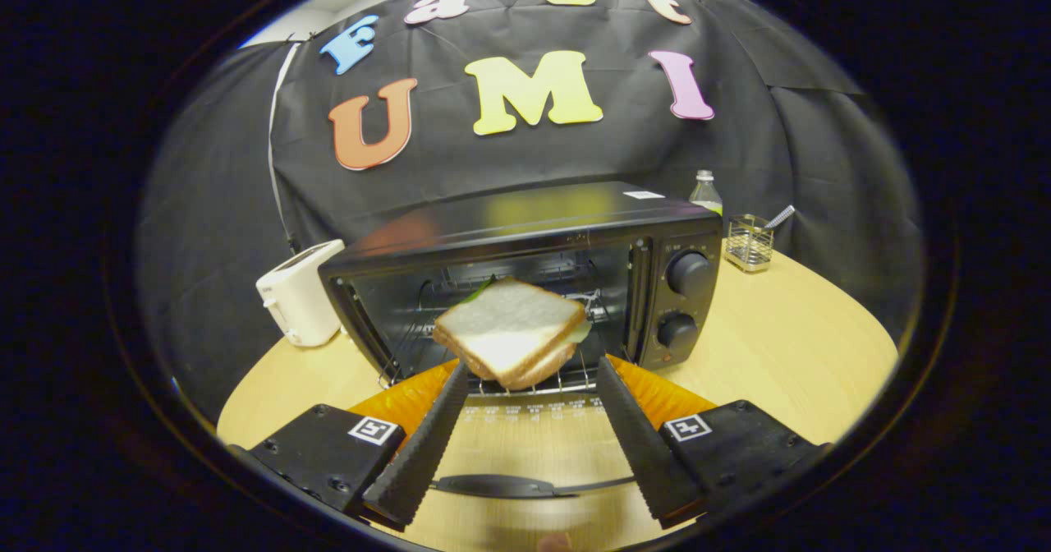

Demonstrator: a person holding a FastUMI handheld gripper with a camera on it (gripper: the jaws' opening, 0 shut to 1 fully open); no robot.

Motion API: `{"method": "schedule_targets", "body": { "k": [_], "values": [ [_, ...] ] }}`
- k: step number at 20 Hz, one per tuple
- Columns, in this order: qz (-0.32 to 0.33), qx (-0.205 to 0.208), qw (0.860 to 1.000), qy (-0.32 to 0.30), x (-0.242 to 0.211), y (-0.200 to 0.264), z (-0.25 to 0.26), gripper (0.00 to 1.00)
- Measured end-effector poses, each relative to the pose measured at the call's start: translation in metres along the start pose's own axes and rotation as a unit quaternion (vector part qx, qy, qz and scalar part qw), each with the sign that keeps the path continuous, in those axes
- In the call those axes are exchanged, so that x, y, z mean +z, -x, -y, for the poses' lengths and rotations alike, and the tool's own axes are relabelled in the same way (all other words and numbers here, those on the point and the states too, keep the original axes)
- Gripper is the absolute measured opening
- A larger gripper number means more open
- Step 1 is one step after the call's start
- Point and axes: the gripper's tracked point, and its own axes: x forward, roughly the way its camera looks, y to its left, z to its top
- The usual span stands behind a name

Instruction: Open the toaster oven, put the food inside, and close the toaster oven door.

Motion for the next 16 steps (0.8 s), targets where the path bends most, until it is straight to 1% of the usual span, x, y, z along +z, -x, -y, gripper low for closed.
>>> {"method": "schedule_targets", "body": {
  "k": [2, 5, 9, 11, 13, 16],
  "values": [
    [-0.003, -0.015, 1.0, 0.002, -0.013, 0.013, 0.003, 1.0],
    [-0.012, -0.013, 1.0, 0.006, -0.033, 0.03, -0.003, 1.0],
    [-0.034, -0.024, 0.998, 0.052, -0.068, 0.046, -0.009, 1.0],
    [-0.049, -0.016, 0.996, 0.077, -0.086, 0.048, -0.019, 1.0],
    [-0.068, -0.015, 0.994, 0.081, -0.1, 0.05, -0.022, 1.0],
    [-0.092, -0.016, 0.993, 0.067, -0.108, 0.047, -0.025, 1.0]
  ]
}}
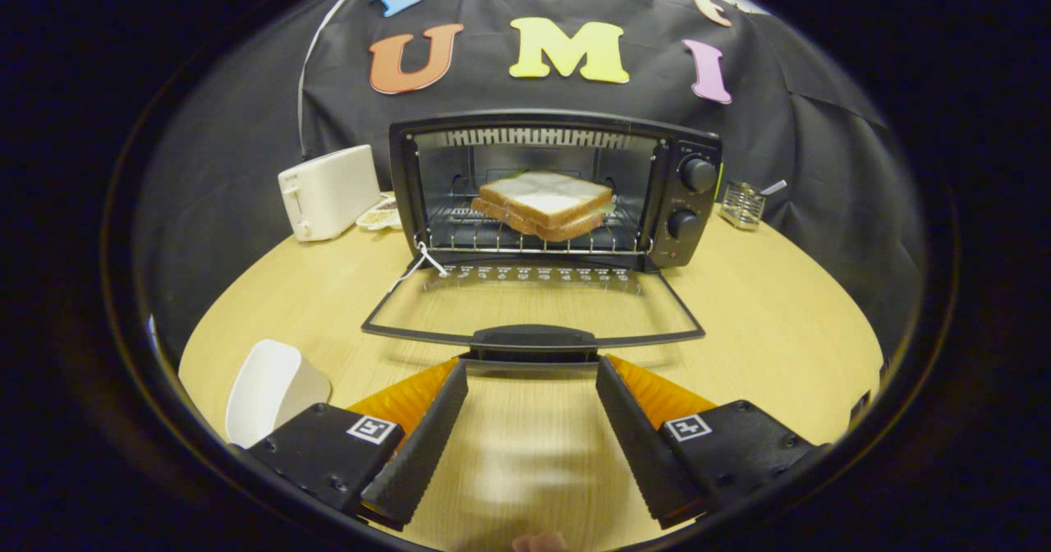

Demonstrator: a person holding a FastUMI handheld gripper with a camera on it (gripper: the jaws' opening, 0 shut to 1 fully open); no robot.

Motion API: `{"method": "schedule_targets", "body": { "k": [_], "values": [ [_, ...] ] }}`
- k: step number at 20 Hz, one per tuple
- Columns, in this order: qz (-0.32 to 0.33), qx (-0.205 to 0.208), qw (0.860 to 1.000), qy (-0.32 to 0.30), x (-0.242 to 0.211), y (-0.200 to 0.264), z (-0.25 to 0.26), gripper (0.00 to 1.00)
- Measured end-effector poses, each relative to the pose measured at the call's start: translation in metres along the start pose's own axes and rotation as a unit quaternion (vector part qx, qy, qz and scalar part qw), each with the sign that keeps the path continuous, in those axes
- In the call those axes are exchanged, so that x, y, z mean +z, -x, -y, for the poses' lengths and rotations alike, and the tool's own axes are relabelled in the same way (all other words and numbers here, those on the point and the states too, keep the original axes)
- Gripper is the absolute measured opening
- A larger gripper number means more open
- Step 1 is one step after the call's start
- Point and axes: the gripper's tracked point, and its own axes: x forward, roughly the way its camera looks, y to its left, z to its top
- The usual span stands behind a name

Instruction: Open the toaster oven, put the food inside, and close the toaster oven door.

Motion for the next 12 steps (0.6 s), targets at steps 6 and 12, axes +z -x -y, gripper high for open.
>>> {"method": "schedule_targets", "body": {
  "k": [6, 12],
  "values": [
    [-0.078, -0.02, 0.997, -0.016, -0.017, -0.022, 0.001, 1.0],
    [-0.087, -0.017, 0.996, -0.019, -0.02, -0.018, -0.002, 1.0]
  ]
}}
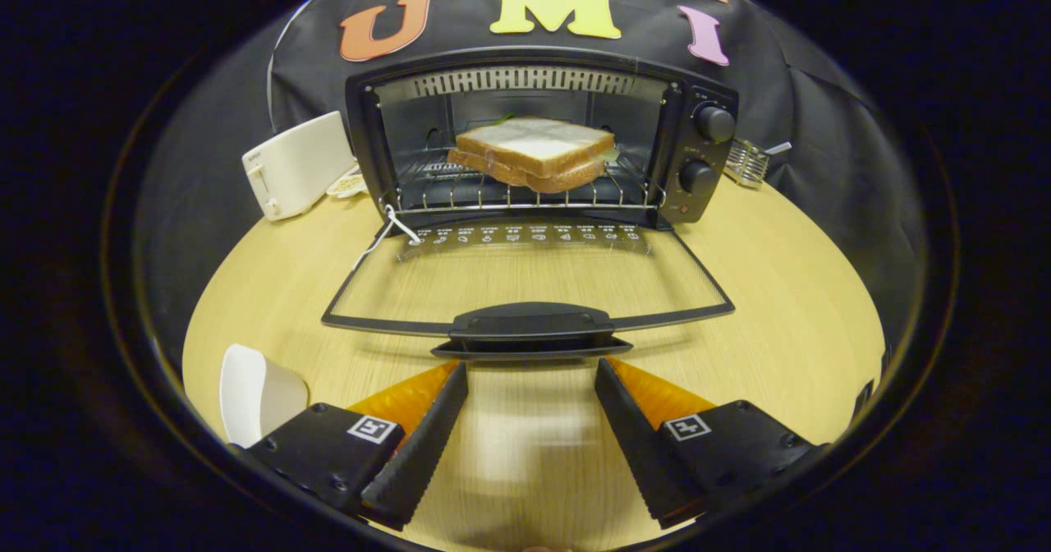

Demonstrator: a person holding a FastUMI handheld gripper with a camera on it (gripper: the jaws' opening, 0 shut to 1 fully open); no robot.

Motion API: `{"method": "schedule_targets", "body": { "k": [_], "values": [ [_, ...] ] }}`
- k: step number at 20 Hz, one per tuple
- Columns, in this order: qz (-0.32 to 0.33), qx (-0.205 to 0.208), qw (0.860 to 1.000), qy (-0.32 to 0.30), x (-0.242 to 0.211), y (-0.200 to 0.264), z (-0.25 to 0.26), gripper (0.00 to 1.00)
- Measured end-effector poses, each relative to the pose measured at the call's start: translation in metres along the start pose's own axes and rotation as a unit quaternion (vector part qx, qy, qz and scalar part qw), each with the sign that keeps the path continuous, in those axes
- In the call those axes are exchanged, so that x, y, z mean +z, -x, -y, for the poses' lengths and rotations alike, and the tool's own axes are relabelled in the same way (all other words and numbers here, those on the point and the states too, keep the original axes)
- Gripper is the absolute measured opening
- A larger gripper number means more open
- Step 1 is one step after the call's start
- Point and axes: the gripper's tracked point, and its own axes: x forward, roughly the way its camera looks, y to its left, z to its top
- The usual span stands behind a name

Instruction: Open the toaster oven, put the food inside, and close the toaster oven door.

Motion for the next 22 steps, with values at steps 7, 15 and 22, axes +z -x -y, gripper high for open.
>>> {"method": "schedule_targets", "body": {
  "k": [7, 15, 22],
  "values": [
    [0.008, 0.004, 1.0, 0.002, 0.013, 0.019, 0.001, 1.0],
    [0.117, 0.03, 0.993, -0.01, 0.091, 0.05, -0.002, 1.0],
    [0.143, 0.033, 0.989, -0.002, 0.142, 0.04, -0.001, 1.0]
  ]
}}
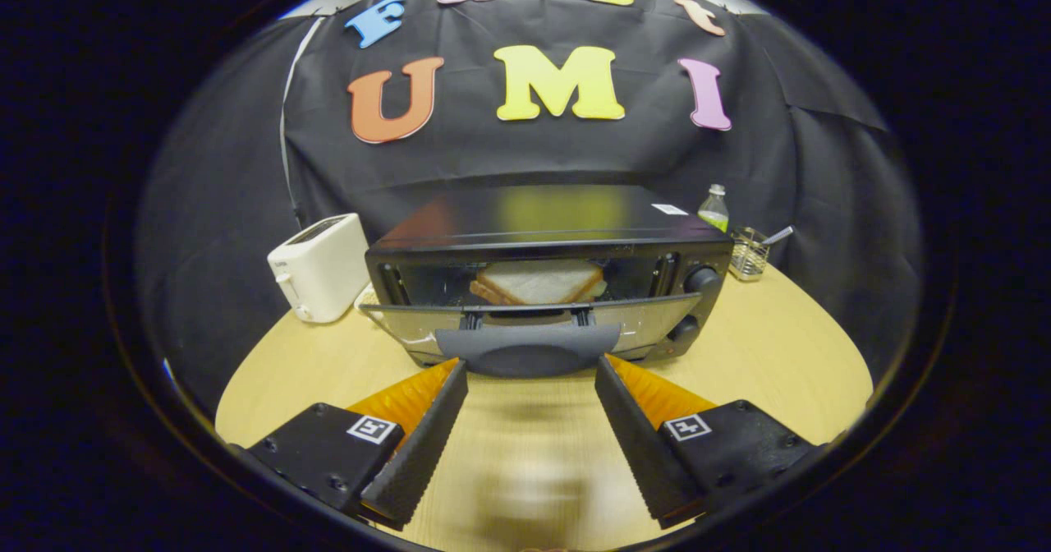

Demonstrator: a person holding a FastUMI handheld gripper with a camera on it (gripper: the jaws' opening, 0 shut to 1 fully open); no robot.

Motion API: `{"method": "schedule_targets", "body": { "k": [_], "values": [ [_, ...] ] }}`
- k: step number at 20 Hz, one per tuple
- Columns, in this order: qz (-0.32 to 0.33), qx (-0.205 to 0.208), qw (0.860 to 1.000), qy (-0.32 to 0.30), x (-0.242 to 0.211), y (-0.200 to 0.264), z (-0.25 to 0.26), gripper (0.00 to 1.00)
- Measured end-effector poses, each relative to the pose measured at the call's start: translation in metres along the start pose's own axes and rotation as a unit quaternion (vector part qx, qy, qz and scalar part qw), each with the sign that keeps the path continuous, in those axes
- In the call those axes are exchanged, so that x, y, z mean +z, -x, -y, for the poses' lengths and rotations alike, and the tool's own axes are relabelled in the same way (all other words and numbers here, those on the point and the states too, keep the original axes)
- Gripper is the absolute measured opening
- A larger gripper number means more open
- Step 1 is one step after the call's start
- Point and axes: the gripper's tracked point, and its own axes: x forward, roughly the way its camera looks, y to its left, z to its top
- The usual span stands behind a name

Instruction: Open the toaster oven, put the food inside, and close the toaster oven door.

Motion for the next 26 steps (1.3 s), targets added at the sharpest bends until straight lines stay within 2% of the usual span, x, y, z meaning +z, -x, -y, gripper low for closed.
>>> {"method": "schedule_targets", "body": {
  "k": [4, 9, 13, 18, 26],
  "values": [
    [-0.015, 0.0, 1.0, 0.001, 0.001, -0.008, 0.005, 1.0],
    [0.003, 0.007, 1.0, -0.014, 0.008, 0.022, 0.006, 1.0],
    [0.053, 0.002, 0.999, 0.004, 0.037, 0.071, 0.011, 1.0],
    [0.11, 0.018, 0.994, -0.002, 0.079, 0.149, 0.016, 1.0],
    [0.179, 0.014, 0.983, 0.029, 0.101, 0.247, 0.023, 1.0]
  ]
}}
